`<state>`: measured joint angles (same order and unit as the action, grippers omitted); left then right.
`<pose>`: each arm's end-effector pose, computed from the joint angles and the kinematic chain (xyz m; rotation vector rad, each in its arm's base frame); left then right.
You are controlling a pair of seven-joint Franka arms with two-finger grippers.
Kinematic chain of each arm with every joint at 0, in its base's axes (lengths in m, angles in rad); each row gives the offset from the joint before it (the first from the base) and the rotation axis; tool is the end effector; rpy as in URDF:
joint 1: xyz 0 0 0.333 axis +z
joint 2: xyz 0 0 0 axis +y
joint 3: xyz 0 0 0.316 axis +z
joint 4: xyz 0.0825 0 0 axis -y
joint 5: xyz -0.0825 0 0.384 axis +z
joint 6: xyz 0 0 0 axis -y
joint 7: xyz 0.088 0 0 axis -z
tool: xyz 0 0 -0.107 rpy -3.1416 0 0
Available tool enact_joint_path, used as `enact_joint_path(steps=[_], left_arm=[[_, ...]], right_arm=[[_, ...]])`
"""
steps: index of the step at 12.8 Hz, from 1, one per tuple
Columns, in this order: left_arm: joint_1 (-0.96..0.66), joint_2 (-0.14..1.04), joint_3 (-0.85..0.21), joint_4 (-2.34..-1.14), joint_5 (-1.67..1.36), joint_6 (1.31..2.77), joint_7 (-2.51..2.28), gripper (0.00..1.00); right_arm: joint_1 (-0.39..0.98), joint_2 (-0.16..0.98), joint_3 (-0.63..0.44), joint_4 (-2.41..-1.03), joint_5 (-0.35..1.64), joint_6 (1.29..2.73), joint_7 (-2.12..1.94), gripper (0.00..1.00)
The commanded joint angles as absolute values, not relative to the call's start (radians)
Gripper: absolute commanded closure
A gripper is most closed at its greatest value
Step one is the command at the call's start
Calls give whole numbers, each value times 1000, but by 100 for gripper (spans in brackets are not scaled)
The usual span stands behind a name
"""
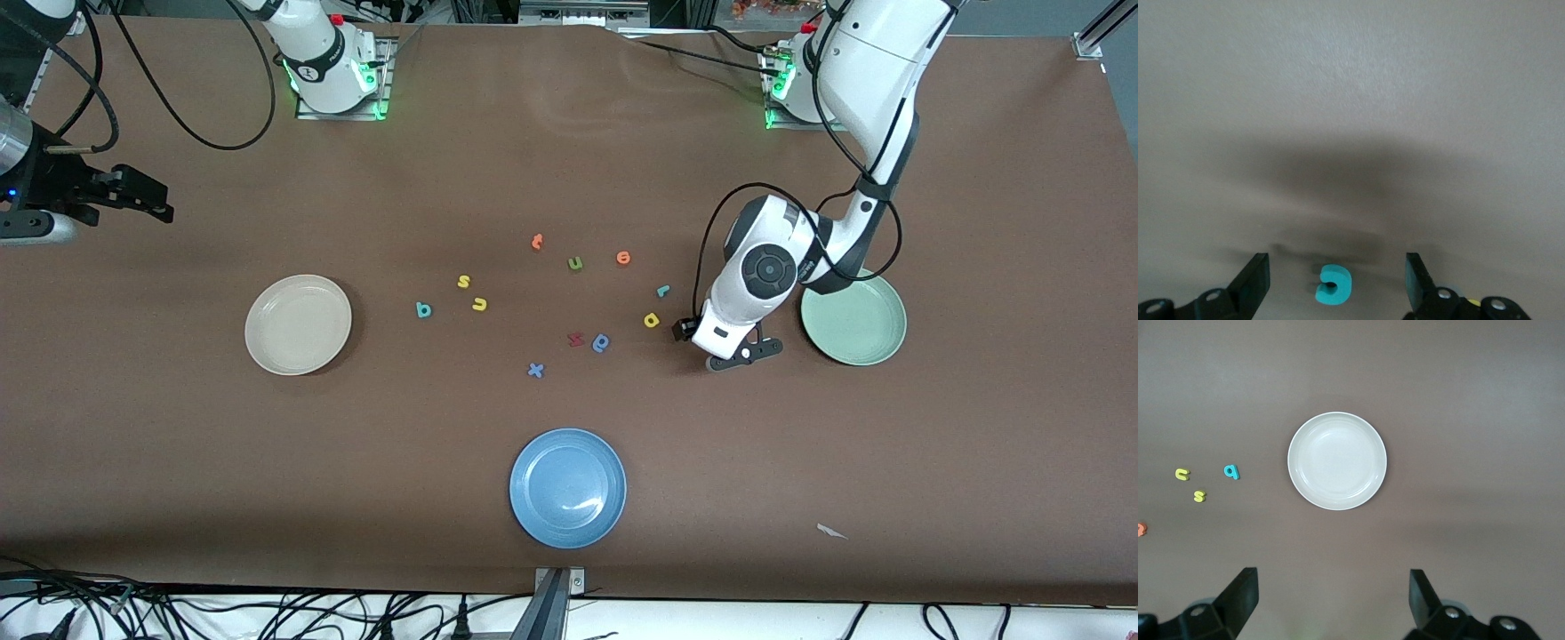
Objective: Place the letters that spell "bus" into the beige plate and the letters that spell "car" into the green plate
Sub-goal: 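Reach the left gripper down over the teal letter c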
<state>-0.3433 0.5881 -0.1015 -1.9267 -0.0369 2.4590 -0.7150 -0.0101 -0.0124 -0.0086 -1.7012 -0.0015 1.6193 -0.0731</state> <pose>0.5589 -0.2645 0.1775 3.0633 0.4864 -0.1369 0.5499 -0.0105 0.5739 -3.1367 -0.0855 0.1091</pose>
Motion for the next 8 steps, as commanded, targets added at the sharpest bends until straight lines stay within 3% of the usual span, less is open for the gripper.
enact_joint_path(steps=[1,3,8], left_arm=[[-344,578,-104,-1965,-75,2511,-710,11],[-344,578,-106,-1968,-81,2508,-713,35],[-345,580,-104,-1968,-81,2505,-724,48]], right_arm=[[-11,-37,-6,-1726,17,1628,-60,0],[-11,-37,-6,-1726,17,1629,-60,0],[-11,-37,-6,-1724,17,1631,-60,0]])
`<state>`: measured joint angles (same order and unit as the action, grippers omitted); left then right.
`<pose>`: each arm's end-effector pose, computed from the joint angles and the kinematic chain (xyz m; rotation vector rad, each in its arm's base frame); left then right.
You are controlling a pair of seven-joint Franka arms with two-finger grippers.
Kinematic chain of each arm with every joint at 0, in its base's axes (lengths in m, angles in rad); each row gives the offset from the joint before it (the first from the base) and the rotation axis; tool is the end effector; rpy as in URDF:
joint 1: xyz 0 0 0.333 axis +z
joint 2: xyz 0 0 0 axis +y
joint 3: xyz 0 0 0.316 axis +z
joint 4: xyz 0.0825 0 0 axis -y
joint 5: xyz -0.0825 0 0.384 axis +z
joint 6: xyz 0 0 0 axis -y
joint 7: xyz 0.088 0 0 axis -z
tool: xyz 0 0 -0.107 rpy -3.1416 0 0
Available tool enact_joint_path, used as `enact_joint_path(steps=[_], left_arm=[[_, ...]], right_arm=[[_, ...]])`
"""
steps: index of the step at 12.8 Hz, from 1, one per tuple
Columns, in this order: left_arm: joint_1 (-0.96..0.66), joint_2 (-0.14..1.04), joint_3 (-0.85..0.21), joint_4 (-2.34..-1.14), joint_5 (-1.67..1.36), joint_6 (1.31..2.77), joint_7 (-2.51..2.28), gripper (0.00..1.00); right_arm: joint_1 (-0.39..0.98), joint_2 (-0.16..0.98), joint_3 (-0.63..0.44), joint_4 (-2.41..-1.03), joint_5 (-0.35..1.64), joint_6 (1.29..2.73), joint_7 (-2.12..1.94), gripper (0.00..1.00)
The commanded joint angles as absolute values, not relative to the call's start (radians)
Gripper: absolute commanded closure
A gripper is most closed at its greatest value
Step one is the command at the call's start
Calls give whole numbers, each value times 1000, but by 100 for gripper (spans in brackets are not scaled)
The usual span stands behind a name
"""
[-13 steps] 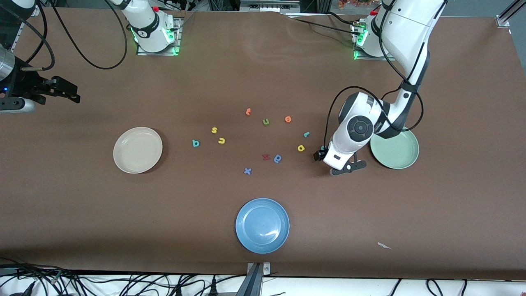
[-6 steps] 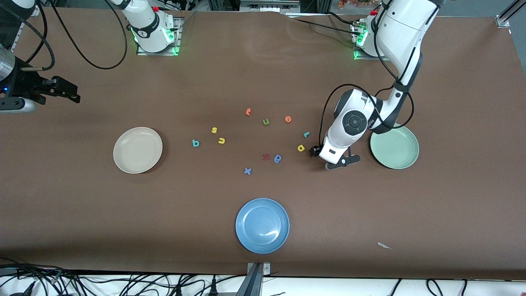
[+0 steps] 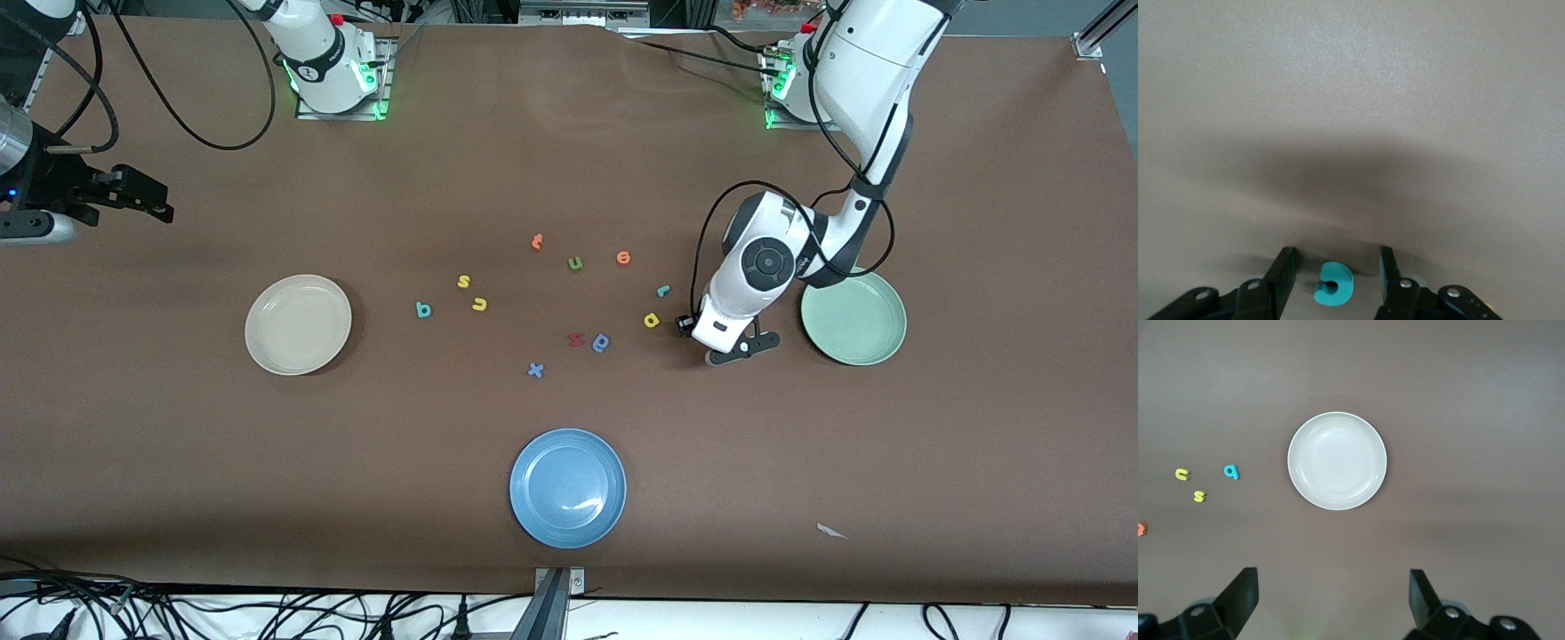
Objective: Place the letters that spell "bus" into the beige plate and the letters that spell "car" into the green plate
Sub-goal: 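Close the left gripper on the teal letter and lift it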
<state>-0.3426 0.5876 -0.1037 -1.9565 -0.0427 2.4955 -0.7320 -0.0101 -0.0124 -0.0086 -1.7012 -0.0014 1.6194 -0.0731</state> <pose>0.5520 -0.2625 0.1698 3.0521 0.5182 -0.1309 0.5499 -0.0105 0.5739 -3.1366 -0.0855 0.1089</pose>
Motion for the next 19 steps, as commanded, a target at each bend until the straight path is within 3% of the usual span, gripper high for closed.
enact_joint_path(steps=[1,8,16,19], left_arm=[[-345,580,-104,-1968,-80,2500,-730,48],[-345,571,-115,-1982,-81,2477,-741,48],[-345,571,-115,-1980,-80,2465,-749,83],[-342,561,-115,-1970,-78,2451,-746,85]], right_arm=[[-11,-37,-6,-1724,17,1631,-60,0],[-11,-35,-6,-1723,17,1631,-60,0],[-8,-35,-5,-1713,18,1634,-58,0],[-6,-32,-5,-1706,26,1635,-58,0]])
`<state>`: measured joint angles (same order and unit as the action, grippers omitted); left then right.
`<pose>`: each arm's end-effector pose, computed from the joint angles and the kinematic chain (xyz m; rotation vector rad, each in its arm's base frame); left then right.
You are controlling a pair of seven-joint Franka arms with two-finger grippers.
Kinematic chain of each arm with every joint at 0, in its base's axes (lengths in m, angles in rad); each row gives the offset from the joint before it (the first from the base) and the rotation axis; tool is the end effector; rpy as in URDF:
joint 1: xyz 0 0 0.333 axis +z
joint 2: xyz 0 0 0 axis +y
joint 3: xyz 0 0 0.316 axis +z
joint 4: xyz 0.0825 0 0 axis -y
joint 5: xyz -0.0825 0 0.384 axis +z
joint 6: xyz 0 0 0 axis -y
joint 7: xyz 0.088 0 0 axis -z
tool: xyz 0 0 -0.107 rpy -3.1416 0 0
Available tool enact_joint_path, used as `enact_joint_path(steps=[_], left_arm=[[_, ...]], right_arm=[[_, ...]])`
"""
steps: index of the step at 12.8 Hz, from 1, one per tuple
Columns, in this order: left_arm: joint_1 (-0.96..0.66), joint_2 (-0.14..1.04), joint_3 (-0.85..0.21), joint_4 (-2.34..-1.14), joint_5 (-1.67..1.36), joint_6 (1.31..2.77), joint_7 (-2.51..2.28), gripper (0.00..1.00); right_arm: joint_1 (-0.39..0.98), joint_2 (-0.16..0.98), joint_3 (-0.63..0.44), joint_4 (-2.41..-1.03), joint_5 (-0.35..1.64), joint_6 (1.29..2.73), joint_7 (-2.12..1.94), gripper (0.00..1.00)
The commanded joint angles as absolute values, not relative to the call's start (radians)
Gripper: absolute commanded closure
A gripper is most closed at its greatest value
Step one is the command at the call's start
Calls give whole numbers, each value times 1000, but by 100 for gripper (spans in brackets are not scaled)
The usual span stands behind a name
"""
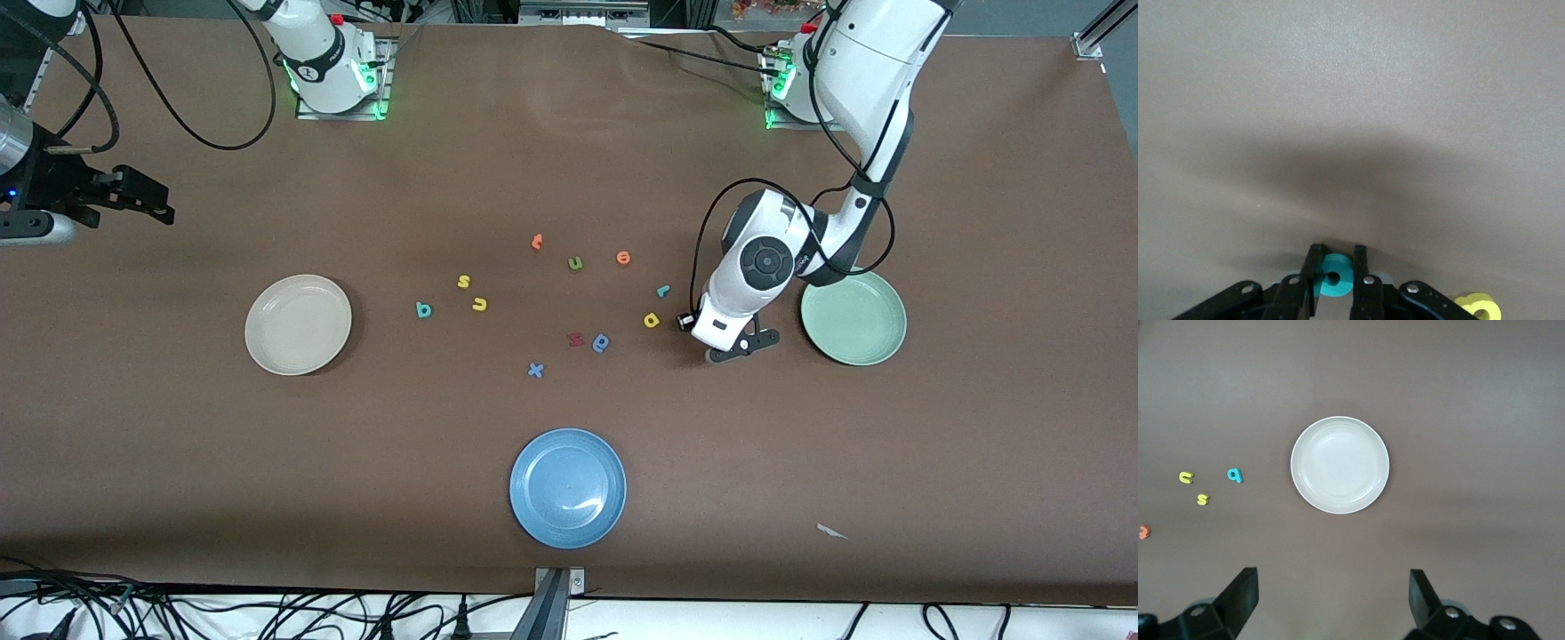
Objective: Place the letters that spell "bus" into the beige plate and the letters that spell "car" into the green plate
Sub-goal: 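Close the left gripper on the teal letter and lift it, then carry the teal letter to the green plate and open the left gripper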
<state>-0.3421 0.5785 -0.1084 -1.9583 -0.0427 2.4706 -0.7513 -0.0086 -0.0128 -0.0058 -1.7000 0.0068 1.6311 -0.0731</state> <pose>0.5491 -0.2641 0.1728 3.0558 0.5415 -0.1565 0.5512 -0.0073 0.5756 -3.1298 -0.0909 0.0873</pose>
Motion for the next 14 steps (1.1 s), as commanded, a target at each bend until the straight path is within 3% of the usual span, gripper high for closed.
enact_joint_path(steps=[1,6,9,14], left_arm=[[-338,552,-115,-1970,-78,2450,-742,88],[-318,519,-112,-1930,-72,2395,-735,94],[-240,479,-114,-1855,-67,2196,-628,94],[-57,405,-112,-1855,-66,2011,-327,94]], right_arm=[[-6,-32,-5,-1704,26,1635,-58,0],[-6,-31,-5,-1706,28,1632,-58,0],[-6,-31,-5,-1706,28,1634,-58,0],[-6,-31,-5,-1706,28,1634,-58,0]])
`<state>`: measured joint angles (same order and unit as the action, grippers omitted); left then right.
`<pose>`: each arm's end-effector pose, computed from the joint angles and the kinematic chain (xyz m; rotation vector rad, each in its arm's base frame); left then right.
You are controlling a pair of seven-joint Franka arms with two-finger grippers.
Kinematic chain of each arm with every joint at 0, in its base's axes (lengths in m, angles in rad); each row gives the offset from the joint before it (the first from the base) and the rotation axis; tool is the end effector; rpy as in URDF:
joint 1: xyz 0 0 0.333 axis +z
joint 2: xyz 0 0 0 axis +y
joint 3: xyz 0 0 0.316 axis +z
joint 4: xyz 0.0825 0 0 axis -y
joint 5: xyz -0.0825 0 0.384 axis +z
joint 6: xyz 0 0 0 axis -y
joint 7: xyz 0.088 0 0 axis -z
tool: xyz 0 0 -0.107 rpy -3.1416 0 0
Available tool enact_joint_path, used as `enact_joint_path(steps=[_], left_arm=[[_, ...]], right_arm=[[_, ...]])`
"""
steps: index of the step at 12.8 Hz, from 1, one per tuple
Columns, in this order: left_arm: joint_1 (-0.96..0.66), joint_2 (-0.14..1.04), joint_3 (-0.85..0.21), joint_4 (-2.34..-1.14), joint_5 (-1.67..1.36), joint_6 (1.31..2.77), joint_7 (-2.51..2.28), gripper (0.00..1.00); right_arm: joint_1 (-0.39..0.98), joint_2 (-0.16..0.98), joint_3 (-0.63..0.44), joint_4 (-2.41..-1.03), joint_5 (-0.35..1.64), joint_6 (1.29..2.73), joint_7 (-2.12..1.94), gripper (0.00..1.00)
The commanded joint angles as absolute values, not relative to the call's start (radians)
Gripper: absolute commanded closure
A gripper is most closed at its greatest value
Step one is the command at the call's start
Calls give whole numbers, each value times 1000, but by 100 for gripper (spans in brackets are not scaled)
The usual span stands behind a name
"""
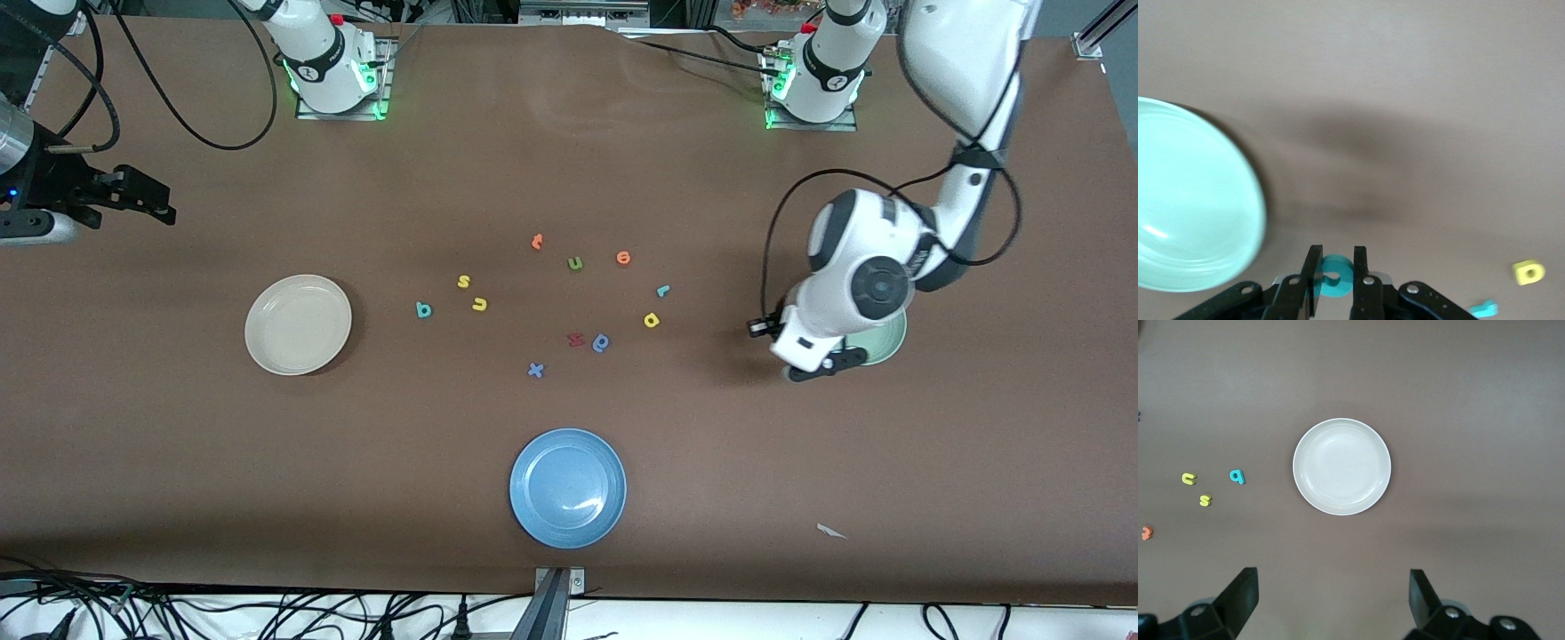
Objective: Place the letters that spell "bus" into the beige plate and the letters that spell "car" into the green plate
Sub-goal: 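Carry the teal letter to the green plate and open the left gripper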
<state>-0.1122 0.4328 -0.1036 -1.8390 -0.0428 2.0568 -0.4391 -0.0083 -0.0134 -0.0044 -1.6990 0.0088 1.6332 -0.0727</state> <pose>0.6033 -0.1310 0.2788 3.0896 0.3917 -0.3556 0.5514 -0.0061 0.5766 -3.1281 -0.0927 0.0813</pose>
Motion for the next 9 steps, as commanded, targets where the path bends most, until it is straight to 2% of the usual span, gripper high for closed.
enact_joint_path(steps=[1,4,9], left_arm=[[-25,405,-112,-1864,-63,2003,-284,94],[50,422,-112,-1888,1,2006,-172,94],[77,492,-112,-1916,9,2077,-150,91]], right_arm=[[-6,-31,-5,-1706,28,1632,-60,0],[-6,-31,-5,-1706,28,1632,-58,0],[-6,-31,-5,-1706,28,1629,-58,0]])
